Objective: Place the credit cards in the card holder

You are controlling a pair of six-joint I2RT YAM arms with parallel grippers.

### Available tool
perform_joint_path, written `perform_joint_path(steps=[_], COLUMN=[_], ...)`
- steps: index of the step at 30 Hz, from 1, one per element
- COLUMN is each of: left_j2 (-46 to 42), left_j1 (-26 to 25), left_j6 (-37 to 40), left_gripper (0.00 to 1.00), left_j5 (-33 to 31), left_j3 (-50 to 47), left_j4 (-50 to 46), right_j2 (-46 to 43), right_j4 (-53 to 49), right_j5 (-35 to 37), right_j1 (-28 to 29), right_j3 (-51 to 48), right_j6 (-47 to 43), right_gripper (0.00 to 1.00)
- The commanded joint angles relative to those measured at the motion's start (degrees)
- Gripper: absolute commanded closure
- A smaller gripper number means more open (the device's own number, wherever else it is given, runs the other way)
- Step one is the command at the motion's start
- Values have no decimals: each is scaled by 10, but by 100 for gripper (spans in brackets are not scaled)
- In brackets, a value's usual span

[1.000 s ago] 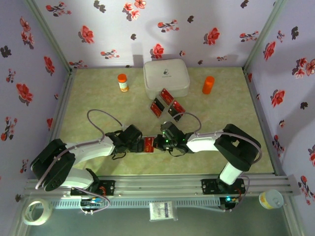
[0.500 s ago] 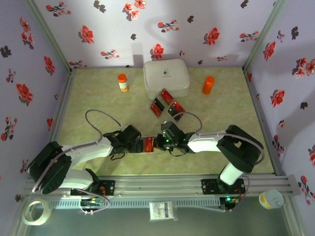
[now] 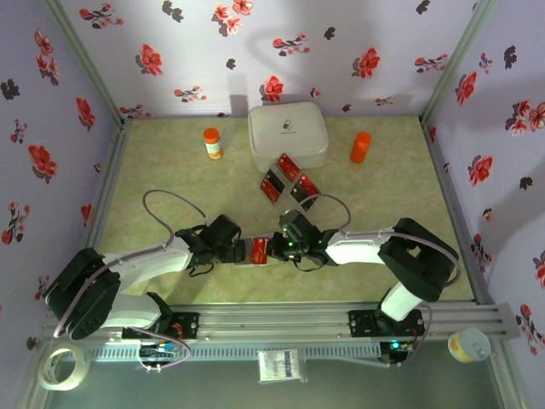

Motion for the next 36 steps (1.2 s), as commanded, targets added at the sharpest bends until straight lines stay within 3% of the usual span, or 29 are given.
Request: perform_joint_path(steps=[1, 21, 28, 36], left_j2=[5, 1, -3, -4], left_j1=[4, 5, 5, 5], left_j6=[2, 8, 5, 4], left_gripper=[1, 0, 1, 1], left_j5=[-11, -5, -3, -2], left_j3=[-10, -12, -14, -19], left_j4=[-4, 5, 7, 11], right_j2=[0, 30, 24, 15], right_j4=[-59, -76, -60, -28], right_j5=[-3, -23, -21, -22], right_j1=[7, 2, 2, -1], right_j3=[-4, 25, 22, 9], right_j6=[-7, -8, 1, 14], right_gripper=[100, 100, 85, 84])
